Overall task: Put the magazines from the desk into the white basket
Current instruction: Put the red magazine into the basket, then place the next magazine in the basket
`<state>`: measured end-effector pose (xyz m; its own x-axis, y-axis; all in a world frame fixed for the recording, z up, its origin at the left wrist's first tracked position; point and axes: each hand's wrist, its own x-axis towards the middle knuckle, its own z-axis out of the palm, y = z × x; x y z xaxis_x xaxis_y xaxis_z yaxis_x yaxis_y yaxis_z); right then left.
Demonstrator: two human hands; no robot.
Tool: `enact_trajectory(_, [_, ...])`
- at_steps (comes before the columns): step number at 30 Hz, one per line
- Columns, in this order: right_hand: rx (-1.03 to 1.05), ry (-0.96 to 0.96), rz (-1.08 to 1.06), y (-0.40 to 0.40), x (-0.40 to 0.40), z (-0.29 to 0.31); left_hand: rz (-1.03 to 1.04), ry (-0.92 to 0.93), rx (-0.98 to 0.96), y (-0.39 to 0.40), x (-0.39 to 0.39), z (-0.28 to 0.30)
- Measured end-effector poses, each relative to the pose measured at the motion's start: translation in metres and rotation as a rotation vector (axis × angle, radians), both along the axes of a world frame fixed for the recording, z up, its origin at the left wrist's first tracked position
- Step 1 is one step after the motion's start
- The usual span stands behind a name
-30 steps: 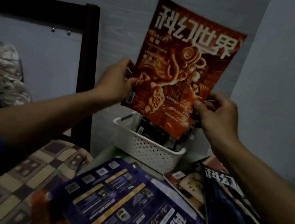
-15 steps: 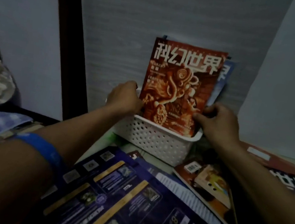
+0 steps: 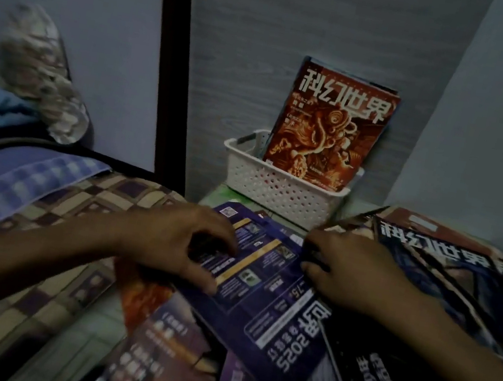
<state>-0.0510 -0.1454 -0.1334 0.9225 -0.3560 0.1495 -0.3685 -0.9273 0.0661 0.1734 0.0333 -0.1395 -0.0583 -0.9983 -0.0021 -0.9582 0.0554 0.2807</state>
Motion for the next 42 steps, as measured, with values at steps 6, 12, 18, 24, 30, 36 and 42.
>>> enact_trajectory(6, [0.228,0.147,-0.116,0.026,-0.003,0.018,-0.164,-0.225,-0.057,0.040,-0.027,-0.008])
enact_trajectory(12, [0.988,-0.211,-0.131,0.030,-0.024,0.023,-0.006,-0.170,-0.778,0.065,-0.027,-0.002])
enact_trajectory(18, [1.615,-0.563,0.262,0.047,-0.031,0.035,0.336,0.282,-1.027,0.046,-0.042,0.050])
enact_trajectory(24, [1.666,-0.844,0.525,0.057,-0.038,0.097,0.574,0.835,-1.107,0.028,-0.045,0.090])
enact_trajectory(30, [0.832,-0.749,0.047,0.059,-0.035,0.077,0.612,0.917,-1.068,-0.002,-0.059,0.064])
enact_trajectory(36, [0.544,-0.615,-0.138,0.041,-0.041,0.037,0.595,0.804,-0.599,0.003,-0.053,-0.019])
enact_trajectory(42, [0.647,-0.906,-0.111,0.014,-0.017,0.063,0.655,0.674,-0.957,-0.028,-0.032,0.026])
